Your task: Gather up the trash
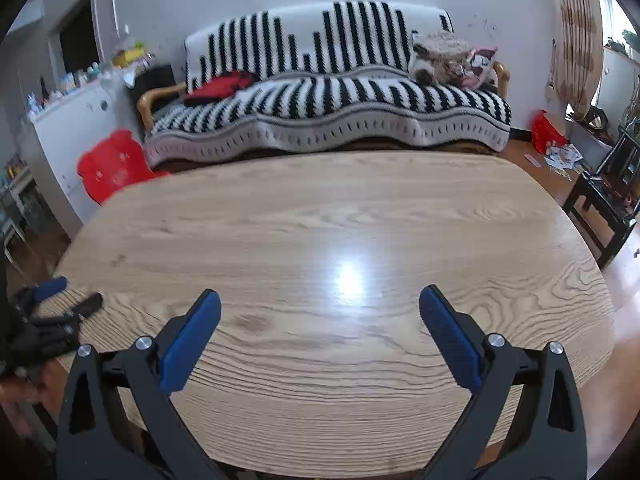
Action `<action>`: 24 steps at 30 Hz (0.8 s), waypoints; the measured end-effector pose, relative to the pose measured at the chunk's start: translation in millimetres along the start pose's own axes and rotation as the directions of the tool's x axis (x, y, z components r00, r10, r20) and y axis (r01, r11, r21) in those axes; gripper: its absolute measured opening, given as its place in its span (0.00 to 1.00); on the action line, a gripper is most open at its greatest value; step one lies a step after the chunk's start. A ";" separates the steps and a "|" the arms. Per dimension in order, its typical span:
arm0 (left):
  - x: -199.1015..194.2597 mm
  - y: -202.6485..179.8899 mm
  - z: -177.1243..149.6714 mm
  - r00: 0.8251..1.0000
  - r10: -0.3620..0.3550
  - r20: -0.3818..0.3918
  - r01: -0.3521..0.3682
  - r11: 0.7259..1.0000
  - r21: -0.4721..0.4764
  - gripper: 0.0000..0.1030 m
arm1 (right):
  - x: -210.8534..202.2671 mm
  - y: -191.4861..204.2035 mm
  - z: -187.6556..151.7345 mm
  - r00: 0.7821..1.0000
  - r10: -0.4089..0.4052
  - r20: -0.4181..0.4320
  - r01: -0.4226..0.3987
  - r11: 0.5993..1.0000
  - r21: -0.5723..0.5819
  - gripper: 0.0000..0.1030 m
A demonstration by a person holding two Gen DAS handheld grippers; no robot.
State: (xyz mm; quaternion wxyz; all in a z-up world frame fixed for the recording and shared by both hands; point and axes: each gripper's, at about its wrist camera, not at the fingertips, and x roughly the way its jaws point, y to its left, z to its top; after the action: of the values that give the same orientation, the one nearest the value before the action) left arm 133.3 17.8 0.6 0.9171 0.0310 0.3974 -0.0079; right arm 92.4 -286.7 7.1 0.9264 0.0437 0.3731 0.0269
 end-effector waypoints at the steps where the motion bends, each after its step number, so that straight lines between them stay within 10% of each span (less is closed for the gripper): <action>1: 1.1 2.0 -1.0 1.000 0.003 0.000 -0.003 1.000 -0.003 0.93 | 1.5 -1.9 -3.2 1.000 -0.004 -0.008 0.004 1.000 0.004 0.93; 24: -12.7 2.7 -12.9 0.999 -0.019 0.028 0.019 1.000 -0.008 0.93 | -2.5 2.0 -24.9 0.998 0.027 -0.065 -0.025 0.999 0.032 0.93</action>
State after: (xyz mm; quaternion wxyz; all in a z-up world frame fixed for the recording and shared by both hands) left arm 115.3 21.2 1.2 0.9226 0.0233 0.3847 -0.0154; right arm 73.3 -283.4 -8.8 0.9125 0.0622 0.4028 0.0344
